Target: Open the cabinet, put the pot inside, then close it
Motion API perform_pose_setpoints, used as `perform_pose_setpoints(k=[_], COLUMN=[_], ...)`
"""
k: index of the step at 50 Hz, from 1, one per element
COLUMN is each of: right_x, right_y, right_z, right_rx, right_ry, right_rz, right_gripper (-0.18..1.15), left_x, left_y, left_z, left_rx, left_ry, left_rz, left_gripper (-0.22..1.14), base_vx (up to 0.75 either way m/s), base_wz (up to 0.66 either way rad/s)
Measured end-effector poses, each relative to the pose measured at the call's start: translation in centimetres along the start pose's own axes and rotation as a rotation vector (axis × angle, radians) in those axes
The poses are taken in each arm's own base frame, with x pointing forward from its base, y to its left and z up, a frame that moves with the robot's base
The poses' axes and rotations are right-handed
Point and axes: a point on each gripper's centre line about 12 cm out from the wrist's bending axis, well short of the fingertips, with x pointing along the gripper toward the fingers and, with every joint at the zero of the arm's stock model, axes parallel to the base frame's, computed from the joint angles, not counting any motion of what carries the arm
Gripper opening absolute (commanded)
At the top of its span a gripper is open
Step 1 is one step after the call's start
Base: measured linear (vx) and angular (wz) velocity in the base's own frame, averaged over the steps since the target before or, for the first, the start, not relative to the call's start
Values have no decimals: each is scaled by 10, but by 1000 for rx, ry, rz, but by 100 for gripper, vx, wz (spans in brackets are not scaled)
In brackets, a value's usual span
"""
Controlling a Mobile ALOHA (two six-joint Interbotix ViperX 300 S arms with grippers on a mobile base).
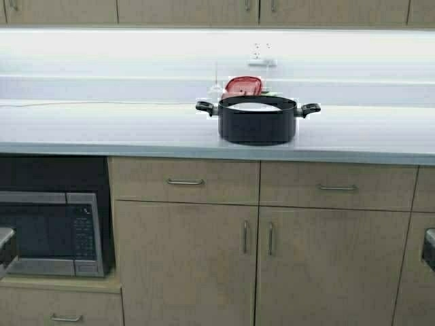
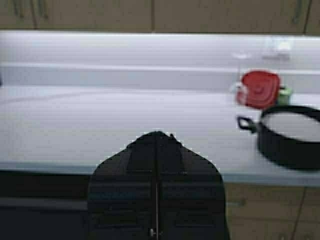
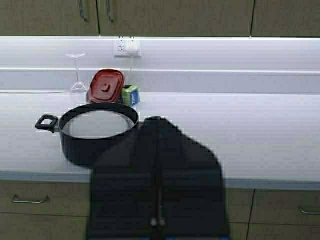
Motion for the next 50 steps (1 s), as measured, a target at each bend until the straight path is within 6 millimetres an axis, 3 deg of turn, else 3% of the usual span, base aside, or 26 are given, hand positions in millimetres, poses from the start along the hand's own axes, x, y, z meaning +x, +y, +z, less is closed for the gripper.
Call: perform_pose_setpoints(k=[5,12,50], right_x=[-1,-2,3], right_y=[0,0,1], right_z=[-6,-11,-18], right_rx=[3,5,-7], right_ry=[15,29,64], right_rz=[0,2,6], right_gripper=[9,6,6], left_x=[0,0,0], left_y=[-1,-3,-3], left_z=[-3,-6,-8], left_rx=[13,17,-9], left_ry=[9,18,12], left_rz=[-5,-15,-15], left_gripper=[8,2,2], base_vx=[2,3,11], base_wz=[0,-1,-1])
